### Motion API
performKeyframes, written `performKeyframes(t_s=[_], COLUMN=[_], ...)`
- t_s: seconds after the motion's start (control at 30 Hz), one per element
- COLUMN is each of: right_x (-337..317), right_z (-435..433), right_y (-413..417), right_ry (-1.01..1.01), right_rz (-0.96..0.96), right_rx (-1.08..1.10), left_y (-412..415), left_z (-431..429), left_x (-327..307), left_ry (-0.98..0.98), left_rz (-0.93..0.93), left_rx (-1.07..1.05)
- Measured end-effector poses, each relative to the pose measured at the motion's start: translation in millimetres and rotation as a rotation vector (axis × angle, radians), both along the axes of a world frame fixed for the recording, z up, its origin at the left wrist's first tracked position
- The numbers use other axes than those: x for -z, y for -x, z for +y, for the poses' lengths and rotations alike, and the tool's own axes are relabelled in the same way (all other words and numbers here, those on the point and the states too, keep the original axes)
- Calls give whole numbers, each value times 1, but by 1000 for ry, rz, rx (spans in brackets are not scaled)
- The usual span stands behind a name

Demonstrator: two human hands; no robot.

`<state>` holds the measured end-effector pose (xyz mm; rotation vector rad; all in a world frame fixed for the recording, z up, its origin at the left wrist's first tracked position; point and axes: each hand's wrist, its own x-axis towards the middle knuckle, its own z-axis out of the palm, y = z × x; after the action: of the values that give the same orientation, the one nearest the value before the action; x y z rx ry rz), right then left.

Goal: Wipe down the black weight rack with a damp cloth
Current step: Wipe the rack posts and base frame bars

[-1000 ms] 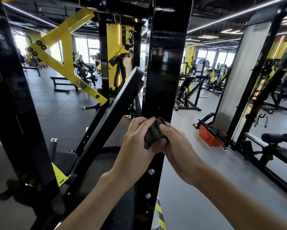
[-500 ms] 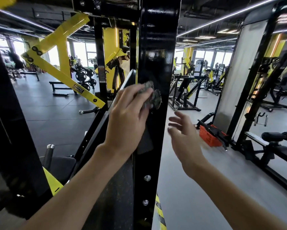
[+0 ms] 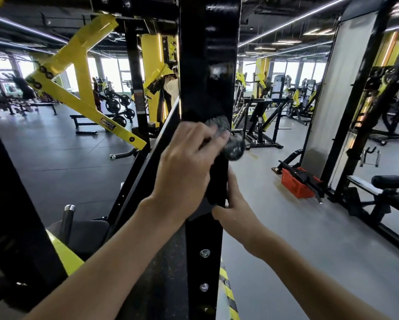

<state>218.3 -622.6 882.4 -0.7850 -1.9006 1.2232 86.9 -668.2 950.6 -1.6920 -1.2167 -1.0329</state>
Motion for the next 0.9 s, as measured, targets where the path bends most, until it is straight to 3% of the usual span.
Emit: performKeyframes(t_s=[0.13, 0.27, 0.43, 0.57, 0.7, 0.83, 0.9], right_x=[3, 3, 5, 6, 5, 5, 6], right_z=[2, 3, 3, 4, 3, 3, 3], right_y=[0, -3, -3, -3, -4, -4, -2], right_ry=[45, 33, 33, 4, 28, 25, 17], right_rz=[-19, 23, 90, 56, 56, 36, 16], right_rx=[25, -34, -58, -60, -69, -65, -53], left_y=[8, 10, 10, 14, 19, 24, 17], left_z=[-6, -8, -21, -18, -27, -21, -22], left_x=[13, 14, 41, 27, 53, 43, 49], left_ry=[124, -6, 139, 37, 147, -11, 28], left_rz=[257, 7, 208, -34, 104, -105, -80], left_rx=[63, -15, 12, -54, -27, -38, -41])
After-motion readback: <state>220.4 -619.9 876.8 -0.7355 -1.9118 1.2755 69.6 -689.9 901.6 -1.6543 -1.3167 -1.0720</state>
